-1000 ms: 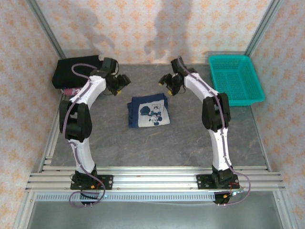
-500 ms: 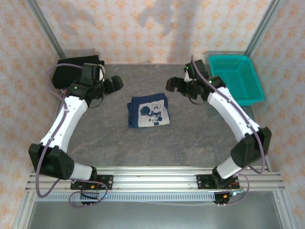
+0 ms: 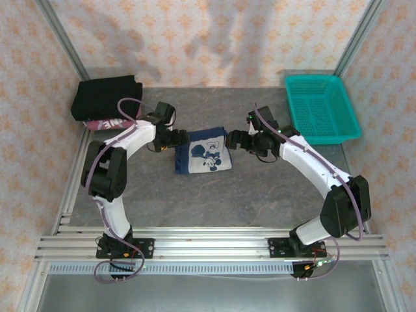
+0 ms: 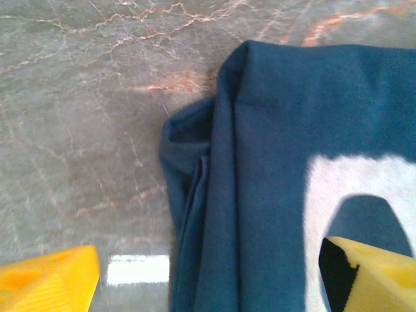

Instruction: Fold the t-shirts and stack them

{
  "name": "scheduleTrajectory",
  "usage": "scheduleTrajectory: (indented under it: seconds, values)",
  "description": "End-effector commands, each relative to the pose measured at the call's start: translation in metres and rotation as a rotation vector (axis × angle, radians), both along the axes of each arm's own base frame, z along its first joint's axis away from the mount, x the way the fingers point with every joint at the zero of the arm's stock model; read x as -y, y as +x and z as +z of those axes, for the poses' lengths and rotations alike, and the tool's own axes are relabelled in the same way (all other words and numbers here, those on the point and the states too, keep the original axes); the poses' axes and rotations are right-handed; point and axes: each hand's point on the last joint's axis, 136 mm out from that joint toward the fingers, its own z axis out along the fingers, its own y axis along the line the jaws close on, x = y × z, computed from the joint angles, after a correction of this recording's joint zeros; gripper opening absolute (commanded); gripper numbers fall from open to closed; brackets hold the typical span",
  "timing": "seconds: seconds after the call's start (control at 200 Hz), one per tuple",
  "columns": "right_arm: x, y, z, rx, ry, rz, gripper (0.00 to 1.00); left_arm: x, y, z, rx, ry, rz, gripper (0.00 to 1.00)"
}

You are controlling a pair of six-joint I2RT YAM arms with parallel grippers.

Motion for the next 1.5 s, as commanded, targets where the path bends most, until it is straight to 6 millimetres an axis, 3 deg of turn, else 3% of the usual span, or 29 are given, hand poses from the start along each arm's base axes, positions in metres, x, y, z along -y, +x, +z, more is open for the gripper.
scheduleTrajectory:
  seconds: [0.0, 0.22, 0.395, 0.55, 0.666, 0.726, 0.846, 0.996, 1.106, 1.346, 1.496]
  values:
    - [-0.006, 0.001, 0.009, 0.035, 0.04, 0.006, 0.98, -0.005, 0.024, -0.003, 0.034, 0.042, 0.04, 0.88]
    - [-0.011, 0.0, 0.009, 0.031, 0.074, 0.011, 0.98, 0.022, 0.04, -0.023, 0.039, -0.014, 0.032, 0.85]
    - [-0.014, 0.0, 0.011, 0.036, 0.085, 0.018, 0.98, 0.033, 0.038, -0.045, -0.009, -0.004, 0.026, 0.76]
    - [-0.018, 0.0, 0.019, 0.053, 0.117, 0.025, 0.98, 0.045, 0.035, -0.061, -0.05, -0.021, -0.005, 0.52]
    - [-0.019, 0.002, 0.025, 0.057, 0.125, 0.02, 0.98, 0.034, 0.026, -0.072, -0.116, 0.032, -0.012, 0.3]
    - [-0.019, 0.004, 0.029, 0.069, 0.127, 0.019, 0.98, 0.027, 0.026, -0.067, -0.107, 0.037, -0.012, 0.19]
    - [-0.02, 0.007, 0.041, 0.11, 0.151, 0.009, 0.99, 0.014, 0.043, -0.028, -0.031, 0.065, -0.035, 0.0]
    - [-0.025, 0.014, 0.055, 0.165, 0.214, -0.011, 0.99, 0.004, 0.069, 0.049, 0.139, 0.111, -0.12, 0.0]
    - [-0.027, 0.019, 0.058, 0.168, 0.223, -0.022, 0.99, -0.005, 0.08, 0.093, 0.23, 0.118, -0.155, 0.0]
    - [-0.027, 0.026, 0.066, 0.186, 0.223, -0.04, 0.99, -0.024, 0.092, 0.155, 0.355, 0.066, -0.139, 0.0]
    - [-0.031, 0.03, 0.075, 0.21, 0.26, -0.039, 0.99, -0.042, 0.1, 0.204, 0.436, 0.105, -0.152, 0.0]
